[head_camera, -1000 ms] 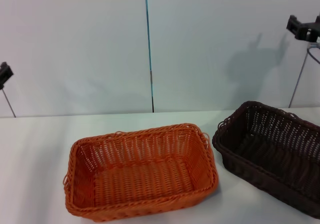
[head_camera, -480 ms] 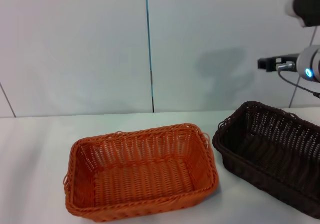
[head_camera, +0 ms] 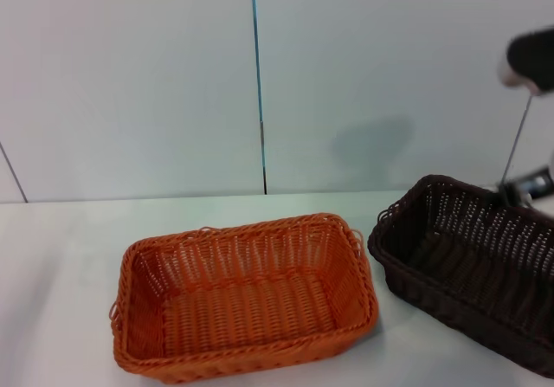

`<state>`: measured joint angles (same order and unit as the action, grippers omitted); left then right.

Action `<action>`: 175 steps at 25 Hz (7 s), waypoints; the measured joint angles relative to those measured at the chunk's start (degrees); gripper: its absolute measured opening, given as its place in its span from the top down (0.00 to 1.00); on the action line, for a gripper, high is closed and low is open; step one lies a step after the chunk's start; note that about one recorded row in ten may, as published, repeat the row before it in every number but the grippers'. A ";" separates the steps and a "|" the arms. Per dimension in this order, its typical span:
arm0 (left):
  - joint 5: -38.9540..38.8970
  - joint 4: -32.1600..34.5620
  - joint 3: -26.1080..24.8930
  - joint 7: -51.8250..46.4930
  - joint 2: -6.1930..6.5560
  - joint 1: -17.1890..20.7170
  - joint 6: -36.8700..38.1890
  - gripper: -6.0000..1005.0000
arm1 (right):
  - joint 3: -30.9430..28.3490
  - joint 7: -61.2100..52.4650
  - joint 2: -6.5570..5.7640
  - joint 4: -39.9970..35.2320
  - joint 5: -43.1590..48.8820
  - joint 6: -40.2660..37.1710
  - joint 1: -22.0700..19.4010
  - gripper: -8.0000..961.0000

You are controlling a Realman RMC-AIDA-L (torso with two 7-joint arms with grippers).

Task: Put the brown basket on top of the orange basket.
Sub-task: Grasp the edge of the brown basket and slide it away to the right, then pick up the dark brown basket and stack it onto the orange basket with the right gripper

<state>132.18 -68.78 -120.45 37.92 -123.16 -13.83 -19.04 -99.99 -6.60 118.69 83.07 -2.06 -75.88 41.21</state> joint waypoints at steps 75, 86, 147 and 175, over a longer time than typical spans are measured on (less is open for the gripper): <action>-10.49 11.92 -1.10 19.39 3.29 -7.68 -9.74 0.10 | -18.85 1.74 0.61 -20.90 -10.27 17.39 -11.86 0.27; -10.44 11.40 -1.14 19.29 3.27 -8.41 -10.51 0.10 | -18.39 -0.25 0.90 -17.87 -8.73 18.01 -14.03 0.36; -7.85 13.76 -2.53 19.64 1.73 -8.85 -7.43 0.10 | -27.09 7.97 -2.06 -5.67 8.23 -6.65 -1.41 0.85; -17.09 21.71 -4.10 22.40 -1.01 -6.70 1.24 0.10 | -28.62 10.87 -9.96 0.56 11.67 -23.77 15.82 0.85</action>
<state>115.09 -47.08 -124.55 60.31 -124.17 -20.53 -17.80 -128.60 4.27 108.74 83.63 9.61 -99.65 57.03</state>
